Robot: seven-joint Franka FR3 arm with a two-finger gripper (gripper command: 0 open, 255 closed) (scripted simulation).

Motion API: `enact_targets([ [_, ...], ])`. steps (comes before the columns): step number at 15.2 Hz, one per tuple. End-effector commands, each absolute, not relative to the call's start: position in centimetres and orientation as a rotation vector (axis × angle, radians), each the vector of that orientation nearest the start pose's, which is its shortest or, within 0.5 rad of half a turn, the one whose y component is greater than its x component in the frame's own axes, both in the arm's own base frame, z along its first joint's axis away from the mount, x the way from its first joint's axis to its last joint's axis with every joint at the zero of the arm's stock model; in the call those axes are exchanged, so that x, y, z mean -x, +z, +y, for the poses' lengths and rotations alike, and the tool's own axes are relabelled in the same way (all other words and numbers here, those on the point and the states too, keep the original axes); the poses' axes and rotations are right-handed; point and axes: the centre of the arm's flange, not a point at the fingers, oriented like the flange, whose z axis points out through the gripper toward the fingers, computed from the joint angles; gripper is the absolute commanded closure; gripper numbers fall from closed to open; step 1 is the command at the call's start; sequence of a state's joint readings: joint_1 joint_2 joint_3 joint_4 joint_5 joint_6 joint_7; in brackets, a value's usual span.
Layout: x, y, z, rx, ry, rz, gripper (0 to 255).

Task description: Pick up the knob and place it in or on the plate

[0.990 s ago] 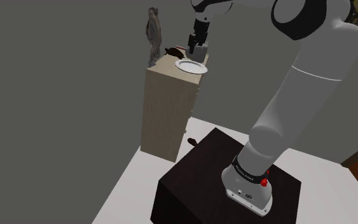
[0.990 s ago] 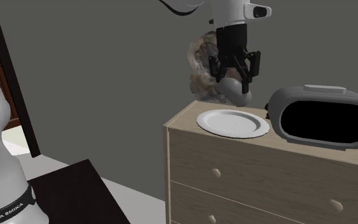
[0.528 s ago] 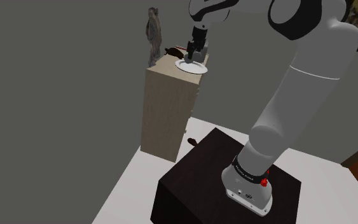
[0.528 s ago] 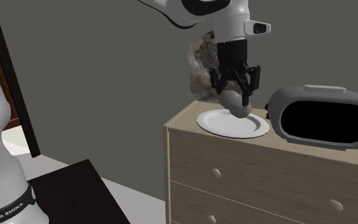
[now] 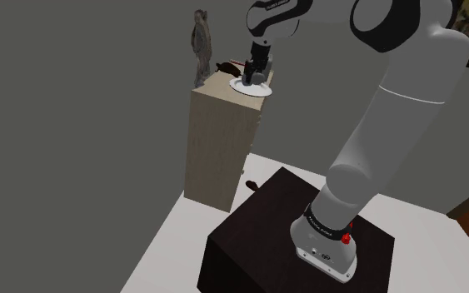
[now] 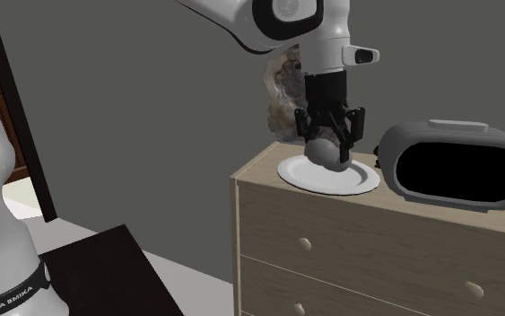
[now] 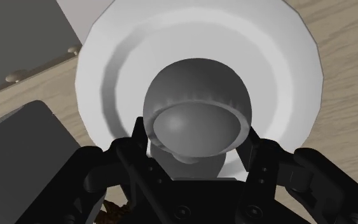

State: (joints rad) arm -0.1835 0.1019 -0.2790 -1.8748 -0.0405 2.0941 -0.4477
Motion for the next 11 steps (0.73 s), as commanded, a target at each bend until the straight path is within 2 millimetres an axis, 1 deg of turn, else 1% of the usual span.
enact_targets([
  [1, -53.8, 46.6, -26.4, 3.248, -0.126, -0.013, 255],
  [4, -53.8, 46.6, -26.4, 3.248, -0.126, -0.013, 255],
  [5, -53.8, 46.6, -26.3, 3.248, -0.126, -0.013, 0],
  [10, -53.8, 46.6, -26.4, 3.248, -0.126, -0.013, 0],
  [11, -53.7, 47.9, -26.2, 3.248, -0.126, -0.013, 0],
])
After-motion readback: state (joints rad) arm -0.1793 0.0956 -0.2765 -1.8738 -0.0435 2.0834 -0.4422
